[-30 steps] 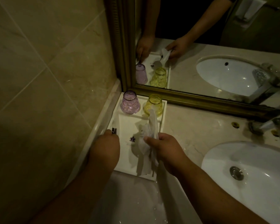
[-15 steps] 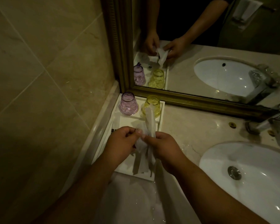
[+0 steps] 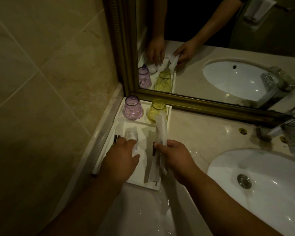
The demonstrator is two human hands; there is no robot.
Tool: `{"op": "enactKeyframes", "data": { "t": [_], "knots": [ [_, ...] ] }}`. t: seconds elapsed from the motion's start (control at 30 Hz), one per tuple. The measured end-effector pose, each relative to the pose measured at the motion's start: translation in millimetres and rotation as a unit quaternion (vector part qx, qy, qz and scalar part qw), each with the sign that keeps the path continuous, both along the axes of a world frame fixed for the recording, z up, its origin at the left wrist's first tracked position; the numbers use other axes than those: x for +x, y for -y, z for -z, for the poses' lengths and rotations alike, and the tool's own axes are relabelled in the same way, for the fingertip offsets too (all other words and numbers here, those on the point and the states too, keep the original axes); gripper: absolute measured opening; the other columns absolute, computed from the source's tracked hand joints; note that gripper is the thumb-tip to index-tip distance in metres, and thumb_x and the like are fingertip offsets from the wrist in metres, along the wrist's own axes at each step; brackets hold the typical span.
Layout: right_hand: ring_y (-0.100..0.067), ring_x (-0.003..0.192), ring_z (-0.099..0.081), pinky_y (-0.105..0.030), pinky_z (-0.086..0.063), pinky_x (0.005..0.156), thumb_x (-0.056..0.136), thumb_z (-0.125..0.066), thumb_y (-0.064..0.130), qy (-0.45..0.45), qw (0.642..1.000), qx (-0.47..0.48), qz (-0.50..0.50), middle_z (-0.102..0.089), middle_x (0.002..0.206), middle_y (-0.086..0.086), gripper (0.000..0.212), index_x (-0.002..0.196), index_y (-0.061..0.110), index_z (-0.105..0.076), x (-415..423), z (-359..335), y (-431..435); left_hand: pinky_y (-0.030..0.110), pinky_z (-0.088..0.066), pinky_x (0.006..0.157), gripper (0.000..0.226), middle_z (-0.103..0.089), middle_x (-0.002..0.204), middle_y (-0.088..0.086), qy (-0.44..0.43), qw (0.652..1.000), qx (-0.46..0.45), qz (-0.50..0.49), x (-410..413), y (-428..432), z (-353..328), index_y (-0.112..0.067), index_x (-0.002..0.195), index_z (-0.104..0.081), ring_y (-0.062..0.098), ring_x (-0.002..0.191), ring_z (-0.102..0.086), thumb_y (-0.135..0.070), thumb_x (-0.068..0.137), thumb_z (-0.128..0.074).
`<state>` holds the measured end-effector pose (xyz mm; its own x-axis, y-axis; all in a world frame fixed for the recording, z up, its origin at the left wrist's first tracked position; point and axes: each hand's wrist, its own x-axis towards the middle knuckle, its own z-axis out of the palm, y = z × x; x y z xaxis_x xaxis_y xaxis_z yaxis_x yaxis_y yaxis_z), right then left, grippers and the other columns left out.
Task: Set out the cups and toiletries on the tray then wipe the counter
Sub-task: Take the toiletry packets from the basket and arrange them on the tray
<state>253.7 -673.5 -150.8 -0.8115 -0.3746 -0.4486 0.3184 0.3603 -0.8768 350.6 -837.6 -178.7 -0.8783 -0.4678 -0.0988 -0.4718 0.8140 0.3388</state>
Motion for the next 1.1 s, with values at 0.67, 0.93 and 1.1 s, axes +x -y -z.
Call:
{"op": "enactKeyframes", "data": {
  "t": [0.67, 0.93, 1.1],
  "knots": [
    [-0.053, 0.088, -0.070, -0.064, -0.058, 0.078, 0.087, -0.074, 0.035, -0.017, 0.999, -0.012, 0.025, -0.073, 0.091, -0.031, 0.039, 0.089, -0.004, -0.073, -15.6, -10.2, -41.6, 0.042, -0.052, 0.096, 0.037, -0.062, 0.132, -0.002, -0.012, 0.987, 0.025, 0.156, -57.4, -42.0, -8.3, -0.026, 0.132, -0.062, 0.023, 0.116, -0.055, -0.022, 0.098, -0.051],
    [-0.034, 0.072, -0.065, -0.046, -0.053, 0.070, 0.083, -0.068, 0.047, -0.004, 1.000, -0.026, 0.001, -0.072, 0.093, -0.030, 0.048, 0.090, 0.000, -0.075, -8.6, -14.4, -25.5, 0.023, -0.052, 0.064, 0.023, -0.073, 0.080, -0.014, -0.121, 0.896, 0.418, -0.086, -43.1, -38.0, -25.8, -0.035, 0.093, -0.075, 0.004, 0.073, -0.068, -0.054, 0.090, -0.061],
    [-0.041, 0.094, -0.072, -0.055, -0.058, 0.089, 0.092, -0.061, 0.037, 0.033, 0.998, -0.048, 0.012, -0.078, 0.092, -0.018, 0.034, 0.092, 0.007, -0.078, -2.0, -17.4, -9.5, 0.022, -0.057, 0.060, 0.018, -0.078, 0.089, -0.012, -0.103, 0.824, 0.546, -0.110, -35.1, -28.7, -30.3, -0.039, 0.100, -0.071, 0.012, 0.079, -0.078, -0.023, 0.092, -0.074]
  ]
}}
